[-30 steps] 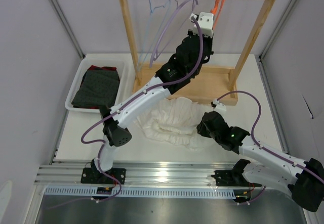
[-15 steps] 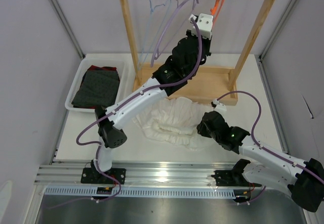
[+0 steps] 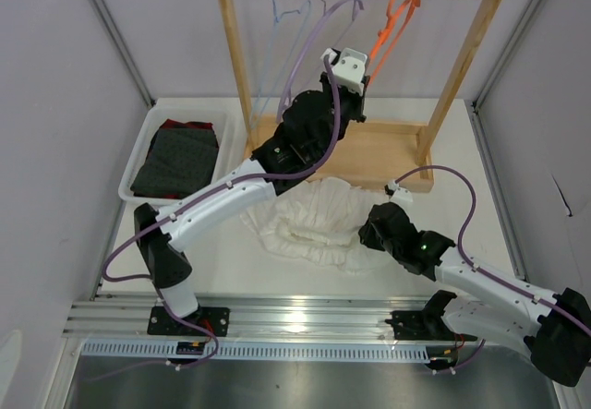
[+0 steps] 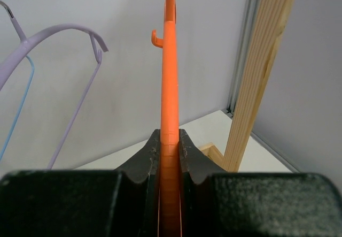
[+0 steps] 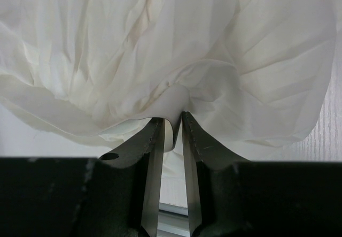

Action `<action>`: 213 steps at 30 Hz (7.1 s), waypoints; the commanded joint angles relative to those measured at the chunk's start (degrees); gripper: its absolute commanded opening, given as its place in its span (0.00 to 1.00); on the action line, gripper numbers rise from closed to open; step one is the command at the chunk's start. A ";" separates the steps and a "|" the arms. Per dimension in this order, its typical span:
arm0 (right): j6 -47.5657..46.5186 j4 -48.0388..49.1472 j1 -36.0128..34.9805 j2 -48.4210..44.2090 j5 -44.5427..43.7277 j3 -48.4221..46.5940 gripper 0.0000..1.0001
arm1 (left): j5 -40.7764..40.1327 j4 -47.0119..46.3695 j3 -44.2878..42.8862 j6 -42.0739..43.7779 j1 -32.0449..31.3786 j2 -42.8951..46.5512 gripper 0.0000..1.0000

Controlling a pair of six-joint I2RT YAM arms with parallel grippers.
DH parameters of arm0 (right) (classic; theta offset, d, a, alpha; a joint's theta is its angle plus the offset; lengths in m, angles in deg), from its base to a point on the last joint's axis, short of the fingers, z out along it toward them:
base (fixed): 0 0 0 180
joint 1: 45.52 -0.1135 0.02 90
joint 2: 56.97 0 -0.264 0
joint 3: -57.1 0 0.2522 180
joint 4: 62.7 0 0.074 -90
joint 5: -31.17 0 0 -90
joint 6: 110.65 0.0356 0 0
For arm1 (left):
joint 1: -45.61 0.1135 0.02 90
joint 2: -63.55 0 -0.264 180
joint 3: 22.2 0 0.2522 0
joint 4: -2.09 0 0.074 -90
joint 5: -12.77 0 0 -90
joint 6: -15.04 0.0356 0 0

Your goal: Place the skirt on the hanger

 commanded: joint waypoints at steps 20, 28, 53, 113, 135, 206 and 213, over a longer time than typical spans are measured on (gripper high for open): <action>-1.32 -2.65 0.73 -1.48 0.50 -3.57 0.20 | 12.96 7.62 44.44 -6.86 -0.16 40.84 0.00; -1.15 -3.62 0.91 -0.95 0.76 -5.15 0.20 | 19.20 21.94 51.22 -7.21 -0.24 55.00 0.00; -4.40 -5.91 6.01 3.97 5.06 -9.72 0.00 | 32.92 48.60 44.46 -9.32 -0.16 63.53 0.00; -5.45 -7.58 5.92 1.15 11.39 -12.89 0.00 | 60.51 1.60 61.67 -23.29 12.32 31.64 0.00; -6.68 -9.86 0.47 1.95 3.75 -17.54 0.47 | 56.39 -0.27 62.74 -23.56 12.06 24.16 0.00; -12.05 -0.99 3.81 -0.16 1.46 -12.10 0.00 | 39.87 7.91 72.84 -34.63 9.53 36.38 0.28; -11.87 -0.98 4.16 -0.34 1.99 -12.01 0.00 | 35.75 4.65 74.60 -36.83 6.26 32.78 0.32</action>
